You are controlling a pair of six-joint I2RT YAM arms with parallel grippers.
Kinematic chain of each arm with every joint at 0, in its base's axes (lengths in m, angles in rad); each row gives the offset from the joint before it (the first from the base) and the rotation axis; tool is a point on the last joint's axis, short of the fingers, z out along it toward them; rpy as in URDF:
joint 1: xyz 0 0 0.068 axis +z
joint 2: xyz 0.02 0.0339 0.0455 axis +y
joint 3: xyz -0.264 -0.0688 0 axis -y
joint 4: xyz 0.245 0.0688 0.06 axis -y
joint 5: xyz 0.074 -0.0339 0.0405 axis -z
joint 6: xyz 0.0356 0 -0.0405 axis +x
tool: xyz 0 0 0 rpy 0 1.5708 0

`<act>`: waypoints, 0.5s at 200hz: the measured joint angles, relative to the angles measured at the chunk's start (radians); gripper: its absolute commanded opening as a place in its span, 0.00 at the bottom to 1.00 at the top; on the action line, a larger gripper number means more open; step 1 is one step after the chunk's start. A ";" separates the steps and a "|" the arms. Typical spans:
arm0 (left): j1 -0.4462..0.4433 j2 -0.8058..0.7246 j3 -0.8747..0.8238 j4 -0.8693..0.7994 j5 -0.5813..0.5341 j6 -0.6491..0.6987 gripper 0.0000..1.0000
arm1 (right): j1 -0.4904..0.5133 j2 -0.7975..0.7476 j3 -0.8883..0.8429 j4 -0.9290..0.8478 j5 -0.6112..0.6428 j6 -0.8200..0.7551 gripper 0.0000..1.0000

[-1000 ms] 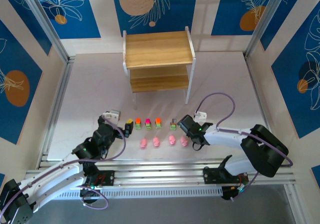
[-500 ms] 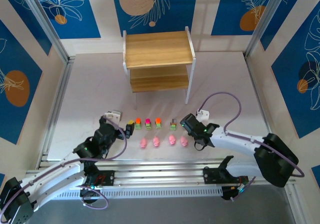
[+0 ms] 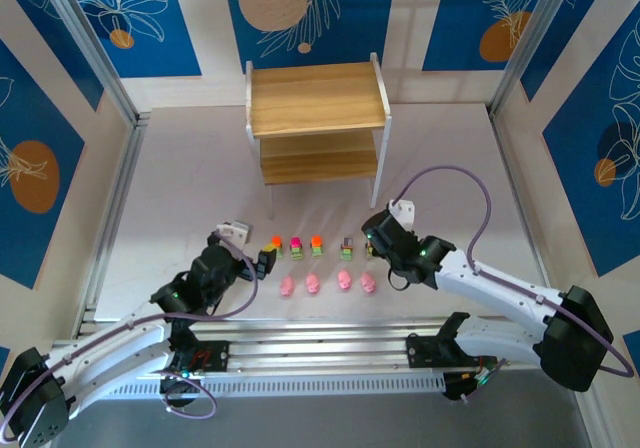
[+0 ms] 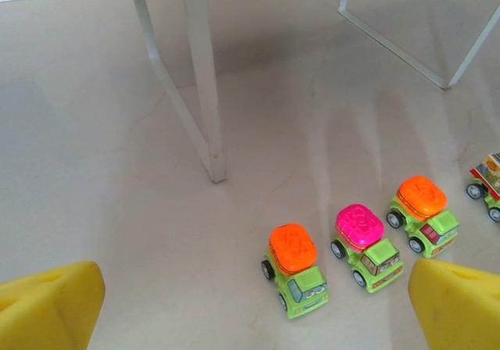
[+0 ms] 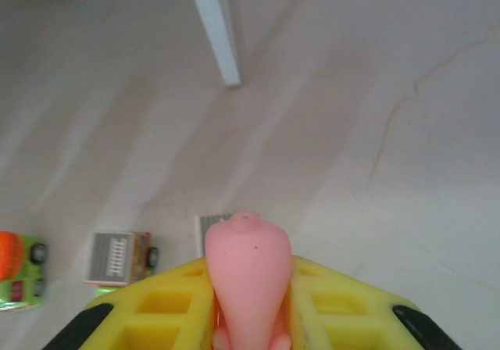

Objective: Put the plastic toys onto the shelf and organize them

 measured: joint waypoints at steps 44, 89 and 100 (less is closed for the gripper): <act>0.000 0.045 0.001 0.022 0.030 0.000 1.00 | 0.009 0.009 0.113 -0.014 -0.011 -0.087 0.23; 0.000 0.050 0.001 0.024 0.043 0.000 1.00 | 0.009 0.017 0.125 -0.025 -0.014 -0.124 0.23; 0.000 0.064 0.003 0.036 0.045 0.008 1.00 | 0.009 0.057 0.184 -0.063 -0.020 -0.163 0.23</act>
